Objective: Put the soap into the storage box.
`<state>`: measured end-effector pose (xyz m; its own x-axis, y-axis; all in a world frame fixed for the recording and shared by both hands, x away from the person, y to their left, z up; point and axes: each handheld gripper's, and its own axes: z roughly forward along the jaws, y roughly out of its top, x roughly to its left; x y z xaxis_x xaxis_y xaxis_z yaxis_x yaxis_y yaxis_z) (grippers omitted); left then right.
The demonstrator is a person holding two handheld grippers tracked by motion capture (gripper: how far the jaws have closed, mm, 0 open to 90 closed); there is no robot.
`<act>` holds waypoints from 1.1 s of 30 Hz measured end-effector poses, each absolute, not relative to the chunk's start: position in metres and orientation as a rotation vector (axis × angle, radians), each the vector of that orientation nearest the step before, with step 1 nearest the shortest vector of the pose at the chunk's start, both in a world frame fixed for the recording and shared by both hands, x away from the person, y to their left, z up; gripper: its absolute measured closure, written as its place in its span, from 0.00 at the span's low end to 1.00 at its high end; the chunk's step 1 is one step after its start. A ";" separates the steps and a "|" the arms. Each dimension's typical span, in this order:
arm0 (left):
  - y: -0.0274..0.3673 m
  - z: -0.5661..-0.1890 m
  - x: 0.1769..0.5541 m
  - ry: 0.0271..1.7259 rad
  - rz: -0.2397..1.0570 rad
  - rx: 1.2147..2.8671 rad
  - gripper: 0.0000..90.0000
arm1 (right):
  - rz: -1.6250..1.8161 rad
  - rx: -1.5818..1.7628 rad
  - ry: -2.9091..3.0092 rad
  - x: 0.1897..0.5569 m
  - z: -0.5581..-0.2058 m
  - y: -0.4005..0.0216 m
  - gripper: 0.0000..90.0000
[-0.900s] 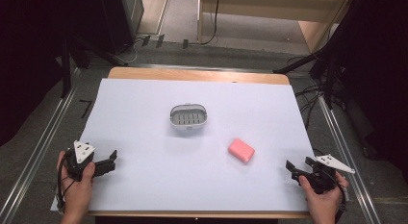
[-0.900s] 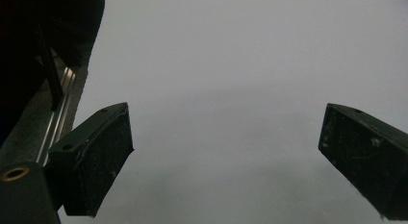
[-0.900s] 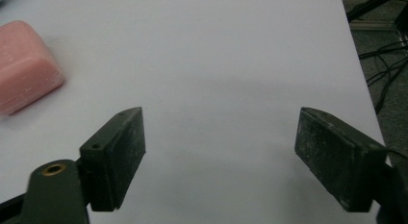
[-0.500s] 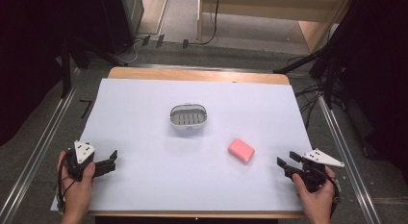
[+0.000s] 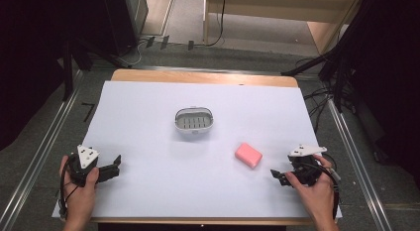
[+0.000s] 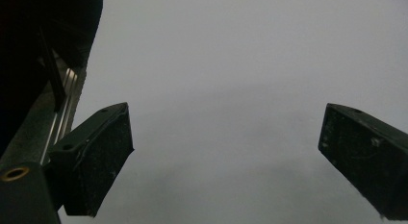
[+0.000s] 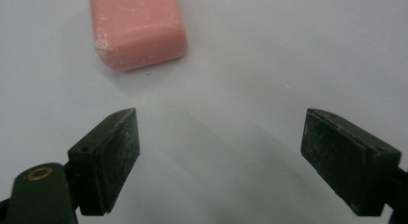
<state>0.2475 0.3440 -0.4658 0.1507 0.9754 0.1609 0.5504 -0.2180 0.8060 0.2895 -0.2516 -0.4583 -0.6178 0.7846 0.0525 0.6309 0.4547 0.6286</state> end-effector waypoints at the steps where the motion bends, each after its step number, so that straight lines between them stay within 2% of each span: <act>1: 0.344 -0.466 0.248 1.454 0.936 1.847 0.06 | 0.892 1.224 2.472 0.291 -0.458 -0.249 0.15; 10: 0.344 -0.466 0.247 1.450 0.934 1.851 0.06 | 0.836 1.166 2.534 0.305 -0.449 -0.235 0.15; 15: 0.344 -0.466 0.247 1.448 0.935 1.851 0.06 | 0.770 1.167 2.604 0.313 -0.446 -0.224 0.05; 33: 0.344 -0.466 0.247 1.449 0.936 1.849 0.06 | 0.728 1.158 2.652 0.329 -0.442 -0.200 0.04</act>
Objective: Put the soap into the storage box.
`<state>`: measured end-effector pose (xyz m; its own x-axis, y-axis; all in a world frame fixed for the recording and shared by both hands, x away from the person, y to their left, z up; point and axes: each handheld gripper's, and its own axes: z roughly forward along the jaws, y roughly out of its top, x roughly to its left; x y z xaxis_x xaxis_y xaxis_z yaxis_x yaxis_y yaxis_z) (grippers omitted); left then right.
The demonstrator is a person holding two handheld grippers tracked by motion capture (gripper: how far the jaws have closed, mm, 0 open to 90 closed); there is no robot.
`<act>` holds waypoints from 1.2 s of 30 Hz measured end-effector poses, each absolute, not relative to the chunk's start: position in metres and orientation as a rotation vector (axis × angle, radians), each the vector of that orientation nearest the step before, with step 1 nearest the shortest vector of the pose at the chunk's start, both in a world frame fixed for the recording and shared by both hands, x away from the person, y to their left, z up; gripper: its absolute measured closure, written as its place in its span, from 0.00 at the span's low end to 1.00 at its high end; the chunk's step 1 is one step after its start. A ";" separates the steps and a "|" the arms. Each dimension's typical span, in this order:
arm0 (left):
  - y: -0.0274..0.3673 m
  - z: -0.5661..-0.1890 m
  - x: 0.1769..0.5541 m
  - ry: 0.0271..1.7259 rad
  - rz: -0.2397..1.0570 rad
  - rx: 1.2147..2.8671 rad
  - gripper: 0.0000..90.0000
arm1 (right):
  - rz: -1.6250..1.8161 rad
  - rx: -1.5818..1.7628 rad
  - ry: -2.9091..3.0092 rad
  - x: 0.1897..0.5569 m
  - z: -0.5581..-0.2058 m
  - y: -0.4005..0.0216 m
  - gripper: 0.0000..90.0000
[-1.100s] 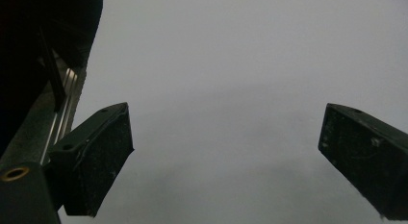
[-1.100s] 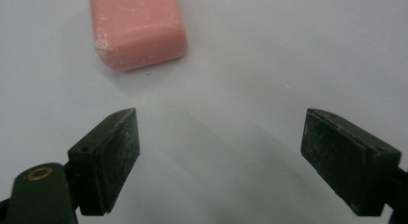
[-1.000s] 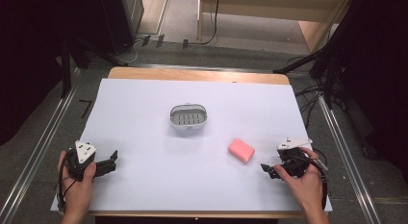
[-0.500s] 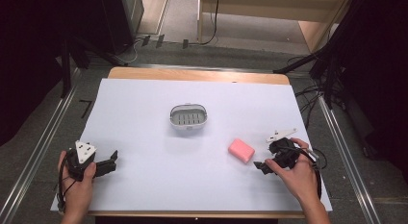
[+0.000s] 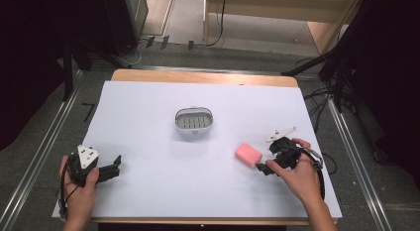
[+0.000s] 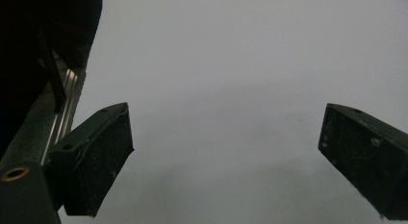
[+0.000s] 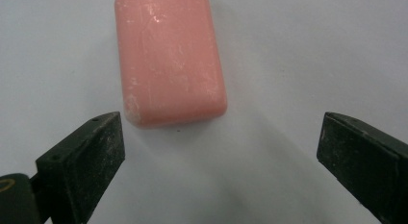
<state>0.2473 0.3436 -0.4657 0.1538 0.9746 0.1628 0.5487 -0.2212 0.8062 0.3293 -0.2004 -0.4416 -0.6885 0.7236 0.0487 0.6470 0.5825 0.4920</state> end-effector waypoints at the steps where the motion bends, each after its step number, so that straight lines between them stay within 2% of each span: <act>1: 0.344 -0.466 0.247 1.449 0.936 1.851 0.06 | 0.727 1.161 2.651 0.330 -0.442 -0.199 0.04; 27: 0.344 -0.466 0.248 1.446 0.936 1.853 0.06 | 0.674 1.135 2.714 0.346 -0.440 -0.170 0.01; 36: 0.344 -0.466 0.248 1.448 0.932 1.851 0.06 | 0.659 1.103 2.756 0.350 -0.441 -0.159 0.09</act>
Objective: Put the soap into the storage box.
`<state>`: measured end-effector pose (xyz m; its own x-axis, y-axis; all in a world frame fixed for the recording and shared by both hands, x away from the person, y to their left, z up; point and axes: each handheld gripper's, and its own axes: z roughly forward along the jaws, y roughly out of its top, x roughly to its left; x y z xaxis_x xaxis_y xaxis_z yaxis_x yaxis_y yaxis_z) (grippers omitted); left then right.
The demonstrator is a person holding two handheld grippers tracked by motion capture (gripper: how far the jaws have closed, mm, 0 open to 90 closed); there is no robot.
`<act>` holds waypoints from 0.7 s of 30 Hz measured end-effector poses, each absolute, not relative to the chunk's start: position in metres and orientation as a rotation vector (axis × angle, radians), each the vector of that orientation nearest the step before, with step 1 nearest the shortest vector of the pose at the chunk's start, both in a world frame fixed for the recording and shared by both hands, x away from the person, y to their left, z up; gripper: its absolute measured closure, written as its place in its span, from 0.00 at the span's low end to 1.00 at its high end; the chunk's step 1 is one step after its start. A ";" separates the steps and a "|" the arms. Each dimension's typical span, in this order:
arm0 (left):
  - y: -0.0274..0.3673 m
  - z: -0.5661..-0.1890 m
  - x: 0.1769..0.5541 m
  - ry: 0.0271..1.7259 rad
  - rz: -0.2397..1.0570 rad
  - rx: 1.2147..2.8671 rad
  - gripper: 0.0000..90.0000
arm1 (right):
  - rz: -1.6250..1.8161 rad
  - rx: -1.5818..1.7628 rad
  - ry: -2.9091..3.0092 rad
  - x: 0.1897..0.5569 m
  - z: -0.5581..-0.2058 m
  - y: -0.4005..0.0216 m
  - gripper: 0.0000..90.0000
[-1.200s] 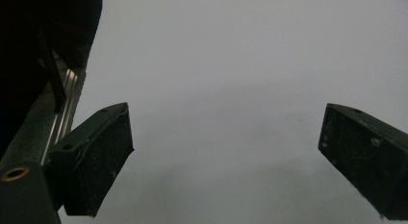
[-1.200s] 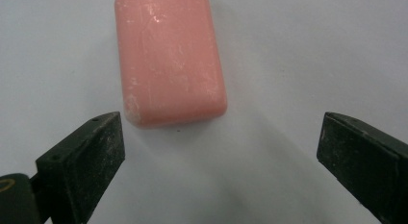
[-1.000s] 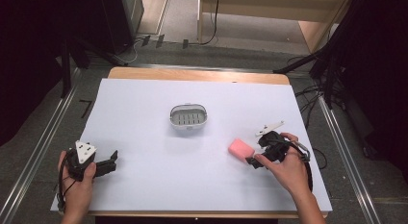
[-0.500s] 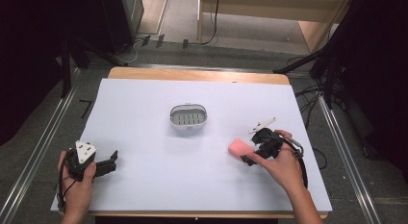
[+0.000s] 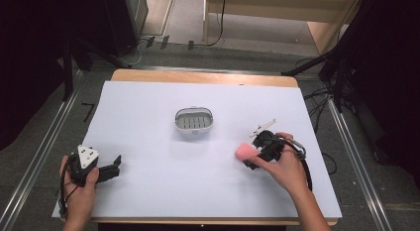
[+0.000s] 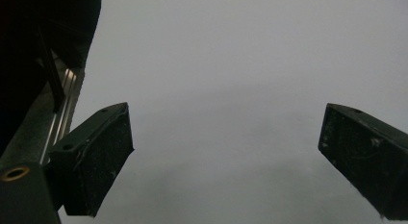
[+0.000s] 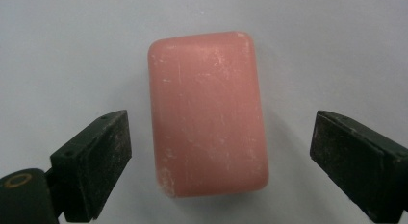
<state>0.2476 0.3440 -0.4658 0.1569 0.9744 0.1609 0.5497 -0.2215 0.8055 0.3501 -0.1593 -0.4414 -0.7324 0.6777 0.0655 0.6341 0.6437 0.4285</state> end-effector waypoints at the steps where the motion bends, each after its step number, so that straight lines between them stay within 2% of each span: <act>1: 0.344 -0.466 0.248 1.448 0.932 1.851 0.06 | 0.654 1.098 2.757 0.351 -0.442 -0.158 0.09; 4: 0.344 -0.466 0.248 1.447 0.930 1.851 0.06 | 0.640 1.079 2.768 0.352 -0.442 -0.156 0.15; 16: 0.344 -0.466 0.248 1.446 0.932 1.854 0.06 | 0.617 0.996 2.824 0.357 -0.443 -0.148 0.23; 21: 0.344 -0.466 0.248 1.446 0.932 1.853 0.06 | 0.596 0.973 2.858 0.359 -0.447 -0.144 0.31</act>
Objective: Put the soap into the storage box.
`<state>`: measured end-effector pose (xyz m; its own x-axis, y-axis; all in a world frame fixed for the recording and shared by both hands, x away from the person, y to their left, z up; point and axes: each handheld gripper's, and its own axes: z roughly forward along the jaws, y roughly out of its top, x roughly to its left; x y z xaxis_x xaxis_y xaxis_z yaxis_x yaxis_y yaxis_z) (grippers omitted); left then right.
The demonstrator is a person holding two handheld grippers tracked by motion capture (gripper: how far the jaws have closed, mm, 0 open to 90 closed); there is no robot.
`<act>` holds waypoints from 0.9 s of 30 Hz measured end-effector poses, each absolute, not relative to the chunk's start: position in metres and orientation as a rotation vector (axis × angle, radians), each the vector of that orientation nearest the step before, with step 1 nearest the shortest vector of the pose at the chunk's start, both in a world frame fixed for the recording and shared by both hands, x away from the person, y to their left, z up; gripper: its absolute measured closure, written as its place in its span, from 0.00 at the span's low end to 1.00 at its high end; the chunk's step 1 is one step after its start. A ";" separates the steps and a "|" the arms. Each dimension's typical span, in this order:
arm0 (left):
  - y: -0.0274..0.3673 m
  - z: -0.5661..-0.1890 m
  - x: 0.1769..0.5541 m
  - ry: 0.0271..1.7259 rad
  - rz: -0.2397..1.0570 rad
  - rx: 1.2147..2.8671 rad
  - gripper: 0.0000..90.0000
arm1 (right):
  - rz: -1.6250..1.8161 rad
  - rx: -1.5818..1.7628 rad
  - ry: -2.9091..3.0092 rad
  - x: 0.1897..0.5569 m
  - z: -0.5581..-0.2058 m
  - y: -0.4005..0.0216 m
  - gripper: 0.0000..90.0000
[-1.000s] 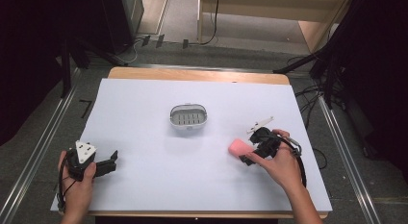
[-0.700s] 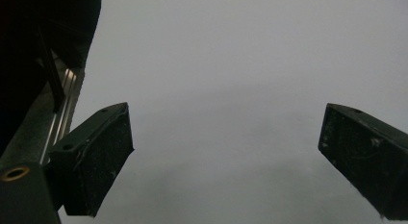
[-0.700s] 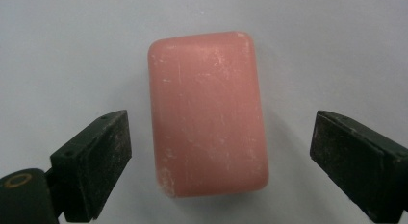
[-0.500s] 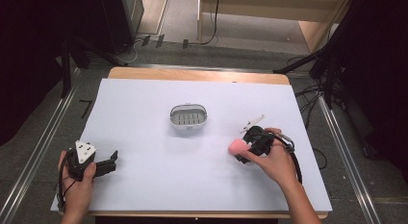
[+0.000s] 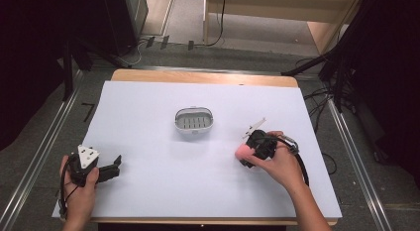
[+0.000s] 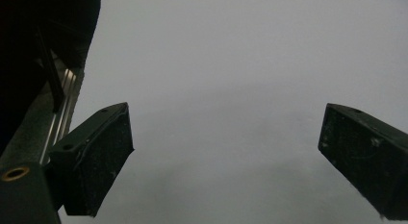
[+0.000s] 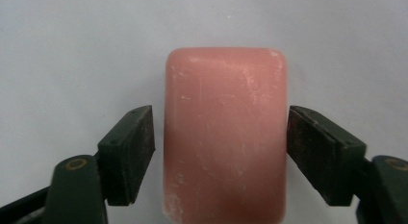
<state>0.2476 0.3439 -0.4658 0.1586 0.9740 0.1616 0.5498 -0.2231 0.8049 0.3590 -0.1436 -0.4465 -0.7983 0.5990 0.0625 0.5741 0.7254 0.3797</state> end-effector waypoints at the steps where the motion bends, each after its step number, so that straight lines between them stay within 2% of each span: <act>1: 0.344 -0.466 0.248 1.446 0.932 1.852 0.06 | 0.592 0.966 2.872 0.360 -0.447 -0.143 0.33; 10: 0.344 -0.466 0.248 1.446 0.930 1.854 0.06 | 0.556 0.939 2.882 0.363 -0.449 -0.139 0.39; 11: 0.344 -0.466 0.248 1.446 0.931 1.853 0.06 | 0.550 0.919 2.888 0.363 -0.449 -0.139 0.42; 27: 0.344 -0.466 0.248 1.446 0.932 1.853 0.06 | 0.546 0.847 2.919 0.367 -0.438 -0.134 0.43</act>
